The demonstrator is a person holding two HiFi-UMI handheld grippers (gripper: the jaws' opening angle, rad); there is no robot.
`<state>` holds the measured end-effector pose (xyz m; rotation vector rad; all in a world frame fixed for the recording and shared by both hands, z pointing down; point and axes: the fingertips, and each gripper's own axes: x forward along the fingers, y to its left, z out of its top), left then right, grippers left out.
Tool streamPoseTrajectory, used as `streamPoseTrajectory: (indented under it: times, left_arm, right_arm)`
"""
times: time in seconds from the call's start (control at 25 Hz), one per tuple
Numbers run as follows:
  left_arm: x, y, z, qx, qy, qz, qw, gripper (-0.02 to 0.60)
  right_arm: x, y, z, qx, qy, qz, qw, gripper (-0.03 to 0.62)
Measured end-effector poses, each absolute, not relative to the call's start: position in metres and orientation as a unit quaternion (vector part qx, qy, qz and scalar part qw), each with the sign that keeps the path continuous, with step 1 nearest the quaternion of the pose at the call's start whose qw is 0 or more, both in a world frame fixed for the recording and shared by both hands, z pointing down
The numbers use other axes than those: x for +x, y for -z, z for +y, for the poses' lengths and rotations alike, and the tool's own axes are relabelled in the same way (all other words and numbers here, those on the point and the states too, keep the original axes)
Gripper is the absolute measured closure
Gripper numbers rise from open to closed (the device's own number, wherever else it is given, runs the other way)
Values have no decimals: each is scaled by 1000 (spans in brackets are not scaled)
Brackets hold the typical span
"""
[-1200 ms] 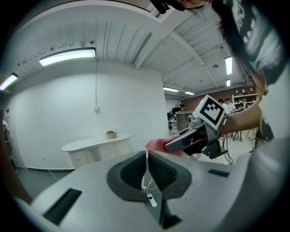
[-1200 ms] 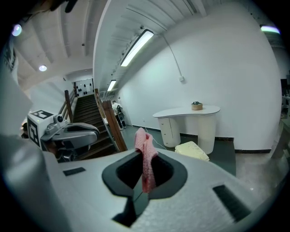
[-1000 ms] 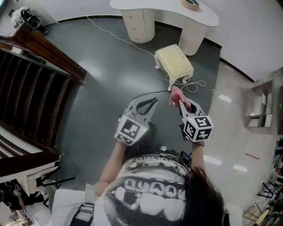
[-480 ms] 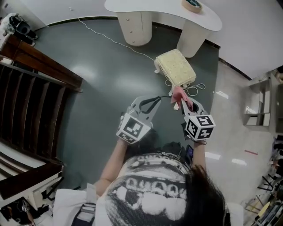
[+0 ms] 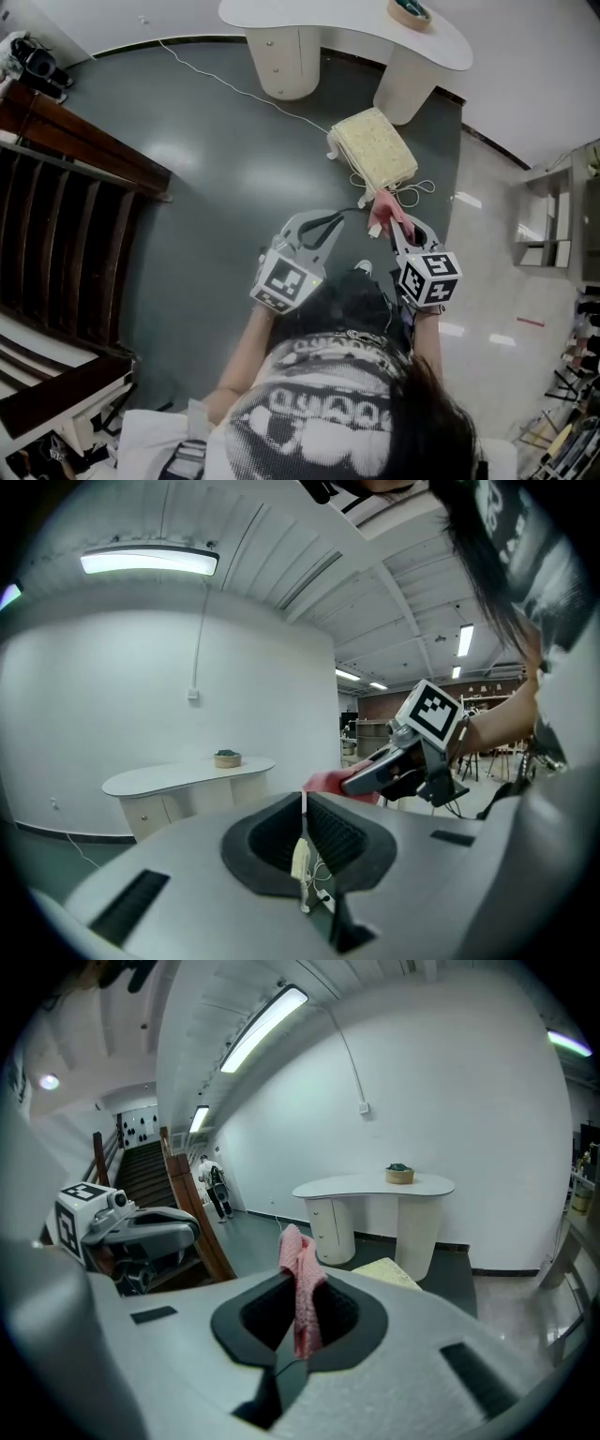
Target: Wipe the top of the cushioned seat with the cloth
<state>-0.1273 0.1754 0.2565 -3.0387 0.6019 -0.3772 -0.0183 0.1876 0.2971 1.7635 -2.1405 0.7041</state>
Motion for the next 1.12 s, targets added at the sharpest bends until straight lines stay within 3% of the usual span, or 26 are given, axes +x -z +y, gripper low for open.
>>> streamPoseTrajectory:
  times: [0.68, 1.12]
  left_arm:
    - [-97, -266, 126, -968, 134, 210, 6, 566]
    - [-19, -295, 29, -960, 153, 234, -9, 566]
  right_arm:
    - [9, -319, 124, 582, -259, -758, 138, 583]
    - [97, -364, 12, 531, -289, -777, 174, 583]
